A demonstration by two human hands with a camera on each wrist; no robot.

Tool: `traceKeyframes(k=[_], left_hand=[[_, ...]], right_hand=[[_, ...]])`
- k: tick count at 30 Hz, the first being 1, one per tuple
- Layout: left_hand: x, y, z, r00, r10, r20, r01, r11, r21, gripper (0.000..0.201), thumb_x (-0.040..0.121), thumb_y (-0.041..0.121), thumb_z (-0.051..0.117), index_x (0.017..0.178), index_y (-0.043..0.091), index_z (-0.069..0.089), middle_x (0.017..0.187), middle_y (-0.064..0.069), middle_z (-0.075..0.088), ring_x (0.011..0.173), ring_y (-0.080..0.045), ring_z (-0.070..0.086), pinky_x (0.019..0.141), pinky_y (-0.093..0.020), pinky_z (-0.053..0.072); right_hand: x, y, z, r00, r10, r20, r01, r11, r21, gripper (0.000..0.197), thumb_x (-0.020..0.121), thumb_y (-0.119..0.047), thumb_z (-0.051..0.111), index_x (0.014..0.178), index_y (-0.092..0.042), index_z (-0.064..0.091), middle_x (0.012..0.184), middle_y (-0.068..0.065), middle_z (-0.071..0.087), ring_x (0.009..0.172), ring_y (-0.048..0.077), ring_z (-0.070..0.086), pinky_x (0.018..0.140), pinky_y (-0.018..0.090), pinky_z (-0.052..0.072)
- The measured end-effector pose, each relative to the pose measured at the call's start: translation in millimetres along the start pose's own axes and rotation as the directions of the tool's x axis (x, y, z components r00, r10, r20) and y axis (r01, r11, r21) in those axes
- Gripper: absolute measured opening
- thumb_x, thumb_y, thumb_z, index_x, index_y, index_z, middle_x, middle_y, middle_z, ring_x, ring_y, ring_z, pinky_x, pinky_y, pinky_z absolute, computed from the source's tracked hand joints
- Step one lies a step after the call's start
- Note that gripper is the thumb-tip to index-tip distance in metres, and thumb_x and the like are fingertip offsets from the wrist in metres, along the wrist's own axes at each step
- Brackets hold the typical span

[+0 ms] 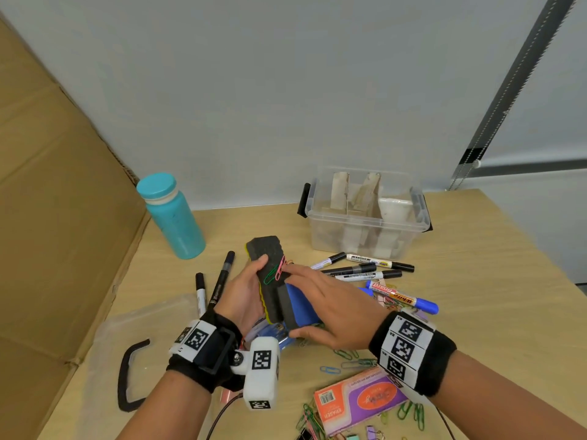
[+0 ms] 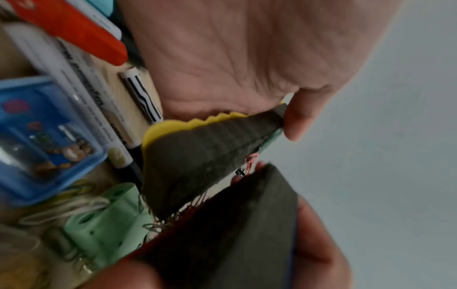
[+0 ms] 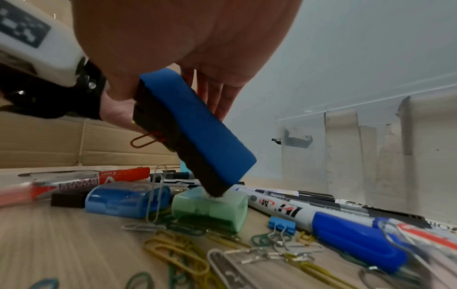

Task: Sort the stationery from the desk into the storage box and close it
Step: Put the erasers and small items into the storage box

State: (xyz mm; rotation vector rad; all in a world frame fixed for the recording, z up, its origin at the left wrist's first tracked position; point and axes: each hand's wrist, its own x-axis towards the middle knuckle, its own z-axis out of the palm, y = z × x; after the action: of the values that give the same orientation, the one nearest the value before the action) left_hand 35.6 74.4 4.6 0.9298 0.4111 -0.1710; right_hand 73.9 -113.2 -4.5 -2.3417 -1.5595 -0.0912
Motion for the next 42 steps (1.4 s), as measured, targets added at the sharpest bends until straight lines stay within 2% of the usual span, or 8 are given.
traceKeyframes(k=[4, 13, 20, 23, 26, 34, 38, 42], left_hand=[[2, 0, -2, 1.0, 0.019, 0.009, -0.019, 0.999, -0.032, 0.039, 0.097, 0.028, 0.04, 0.127, 0.006, 0.052, 0.101, -0.014, 0.069, 0.093, -0.026, 0.065, 0.087, -0.04, 0.05], [5, -3, 0, 0.998, 0.014, 0.06, -0.017, 0.999, 0.045, 0.06, 0.082, 0.032, 0.054, 0.138, 0.011, 0.044, 0.134, -0.021, 0.054, 0.122, -0.032, 0.053, 0.1, -0.041, 0.045], [6, 4, -1, 0.996, 0.084, 0.035, -0.087, 0.993, 0.076, 0.062, 0.082, 0.034, 0.051, 0.14, 0.014, 0.04, 0.136, -0.02, 0.052, 0.111, -0.028, 0.058, 0.084, -0.036, 0.056], [5, 1, -2, 0.997, 0.071, 0.039, -0.074, 0.994, 0.085, 0.061, 0.083, 0.032, 0.051, 0.14, 0.014, 0.04, 0.136, -0.02, 0.052, 0.115, -0.029, 0.056, 0.091, -0.037, 0.051], [3, -4, -2, 0.997, 0.045, 0.055, -0.05, 0.995, 0.092, 0.042, 0.096, 0.025, 0.043, 0.137, 0.012, 0.044, 0.13, -0.017, 0.058, 0.107, -0.022, 0.062, 0.079, -0.029, 0.057], [-1, 8, 3, 0.994, 0.081, 0.074, -0.092, 0.984, 0.152, 0.046, 0.096, 0.028, 0.041, 0.14, 0.015, 0.039, 0.126, -0.016, 0.055, 0.102, -0.022, 0.061, 0.087, -0.036, 0.054], [-4, 10, 0, 0.989, 0.119, 0.088, -0.135, 0.97, 0.201, 0.042, 0.096, 0.028, 0.041, 0.137, 0.018, 0.04, 0.122, -0.013, 0.056, 0.099, -0.019, 0.061, 0.08, -0.032, 0.058], [-7, 4, -5, 0.989, 0.134, 0.069, -0.149, 0.936, 0.318, 0.031, 0.088, 0.031, 0.057, 0.119, 0.029, 0.052, 0.115, -0.007, 0.061, 0.11, -0.023, 0.059, 0.102, -0.044, 0.044]], right_hand=[[-8, 1, 7, 0.999, -0.009, 0.046, 0.01, 1.0, -0.024, 0.077, 0.09, -0.065, 0.035, 0.14, -0.008, 0.029, 0.148, 0.012, 0.038, 0.131, 0.024, 0.044, 0.105, 0.037, 0.043], [3, 3, 0, 0.998, -0.06, 0.009, 0.06, 0.996, -0.058, 0.074, 0.091, -0.059, 0.045, 0.14, -0.005, 0.031, 0.146, 0.014, 0.035, 0.136, 0.026, 0.035, 0.111, 0.038, 0.035], [-8, 4, 10, 0.995, -0.083, 0.058, 0.089, 0.989, -0.115, 0.07, 0.09, -0.06, 0.044, 0.135, -0.007, 0.032, 0.13, 0.013, 0.049, 0.114, 0.026, 0.052, 0.098, 0.038, 0.046], [-7, 4, 7, 0.997, -0.077, 0.021, 0.079, 0.992, -0.099, 0.07, 0.09, -0.06, 0.044, 0.134, -0.008, 0.032, 0.132, 0.013, 0.048, 0.115, 0.026, 0.051, 0.097, 0.038, 0.046], [0, 3, 2, 0.995, -0.098, -0.019, 0.096, 0.992, -0.088, 0.069, 0.089, -0.056, 0.049, 0.134, -0.006, 0.034, 0.139, 0.015, 0.042, 0.124, 0.028, 0.045, 0.105, 0.037, 0.04], [-12, 3, 13, 0.989, -0.141, 0.037, 0.145, 0.979, -0.142, 0.063, 0.087, -0.046, 0.049, 0.133, -0.006, 0.036, 0.127, 0.012, 0.052, 0.114, 0.024, 0.053, 0.1, 0.034, 0.046], [-20, 4, 6, 0.997, -0.05, 0.058, 0.057, 0.992, -0.112, 0.066, 0.09, -0.057, 0.038, 0.136, -0.01, 0.033, 0.131, 0.008, 0.053, 0.117, 0.02, 0.054, 0.1, 0.03, 0.044], [-21, 2, -7, 0.958, 0.285, 0.014, -0.276, 0.914, 0.298, 0.07, 0.092, -0.055, 0.039, 0.149, -0.02, 0.016, 0.142, -0.003, 0.034, 0.123, 0.007, 0.039, 0.101, 0.02, 0.035]])
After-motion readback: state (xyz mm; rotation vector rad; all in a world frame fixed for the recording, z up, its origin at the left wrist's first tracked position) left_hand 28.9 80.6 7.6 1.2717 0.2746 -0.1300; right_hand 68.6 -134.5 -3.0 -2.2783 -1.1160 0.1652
